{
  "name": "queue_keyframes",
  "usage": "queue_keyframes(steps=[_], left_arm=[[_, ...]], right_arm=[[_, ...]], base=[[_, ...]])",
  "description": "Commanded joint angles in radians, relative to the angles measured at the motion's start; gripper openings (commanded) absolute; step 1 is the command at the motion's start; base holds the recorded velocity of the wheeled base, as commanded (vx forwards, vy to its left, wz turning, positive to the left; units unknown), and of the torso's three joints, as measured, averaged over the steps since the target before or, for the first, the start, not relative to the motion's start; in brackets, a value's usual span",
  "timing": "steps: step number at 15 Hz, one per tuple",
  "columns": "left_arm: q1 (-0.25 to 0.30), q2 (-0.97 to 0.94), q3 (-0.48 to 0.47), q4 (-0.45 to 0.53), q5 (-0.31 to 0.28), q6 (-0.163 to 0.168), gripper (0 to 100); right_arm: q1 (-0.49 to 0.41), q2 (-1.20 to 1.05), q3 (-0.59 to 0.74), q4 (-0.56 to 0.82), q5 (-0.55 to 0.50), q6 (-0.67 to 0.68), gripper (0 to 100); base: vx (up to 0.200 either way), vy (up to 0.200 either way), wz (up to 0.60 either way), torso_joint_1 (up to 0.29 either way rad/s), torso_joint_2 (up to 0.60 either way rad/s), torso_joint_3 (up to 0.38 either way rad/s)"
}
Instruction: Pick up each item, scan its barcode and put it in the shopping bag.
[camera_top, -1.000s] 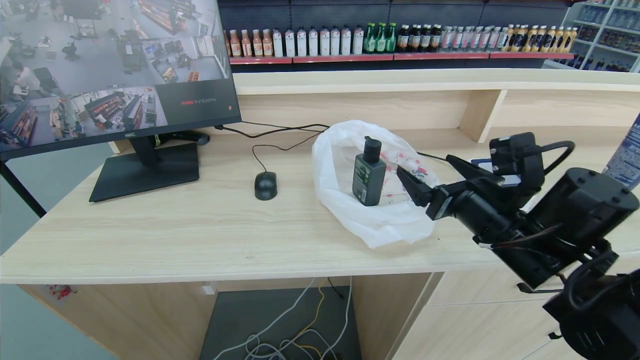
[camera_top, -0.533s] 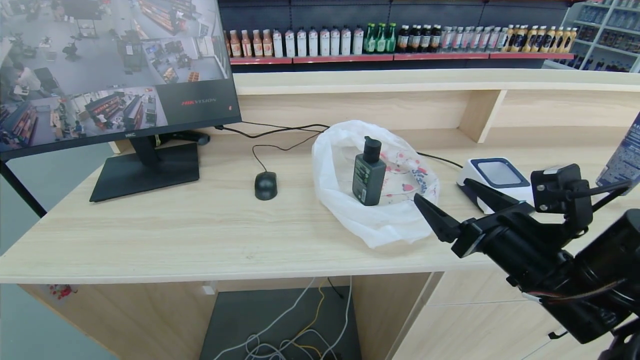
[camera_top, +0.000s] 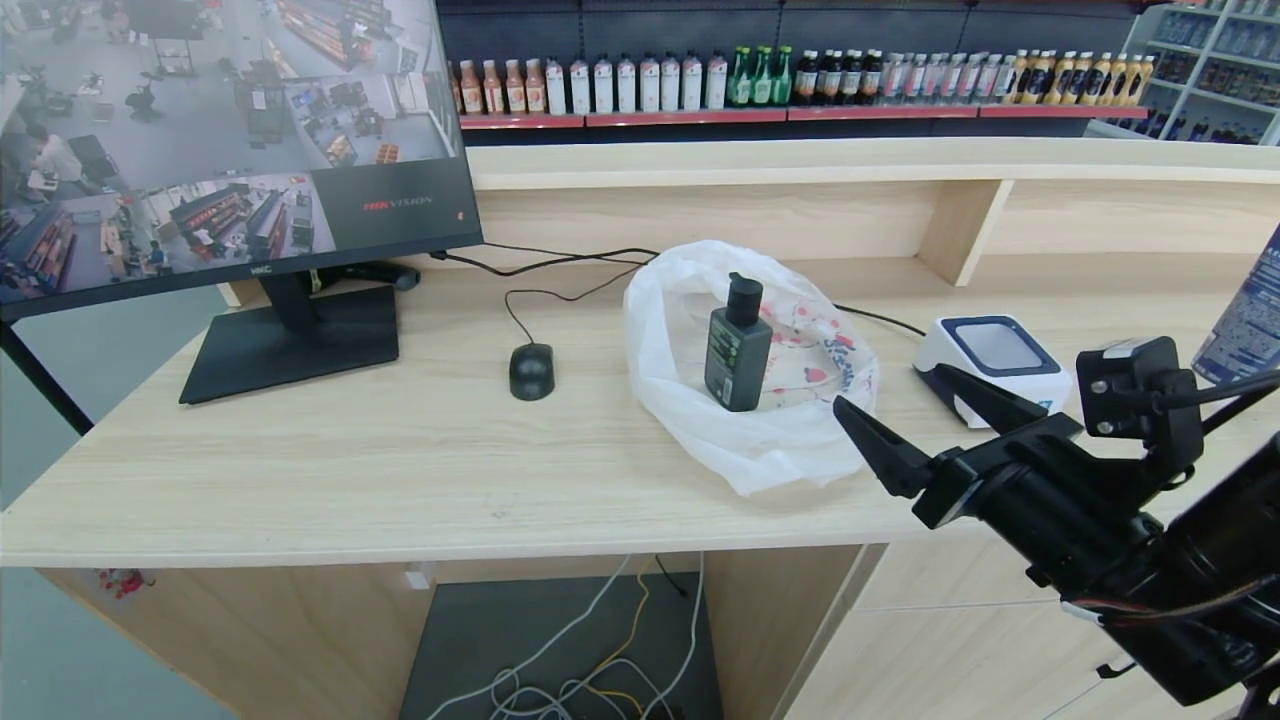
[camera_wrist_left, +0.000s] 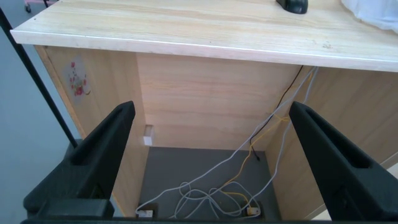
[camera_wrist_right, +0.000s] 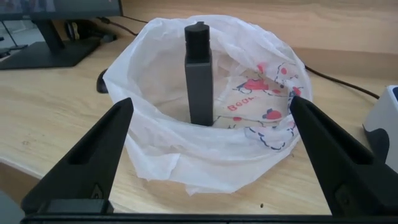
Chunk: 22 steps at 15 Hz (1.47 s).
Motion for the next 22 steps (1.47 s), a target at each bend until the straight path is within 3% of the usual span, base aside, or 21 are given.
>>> queue_keyframes(steps=[1,10,22], left_arm=[[0.0,0.0,0.0,0.0,0.0,0.0,100],[0.0,0.0,0.0,0.0,0.0,0.0,100],[0.0,0.0,0.0,0.0,0.0,0.0,100]], right_arm=[[0.002,0.0,0.008,-0.001,0.0,-0.002,100],[-0.018,0.0,0.005,-0.001,0.0,0.0,100],[-0.021,0.005,0.012,-0.001,0.0,0.0,100]], base=[[0.0,0.0,0.0,0.0,0.0,0.0],[0.0,0.0,0.0,0.0,0.0,0.0],[0.0,-0.2,0.0,0.002,0.0,0.004]])
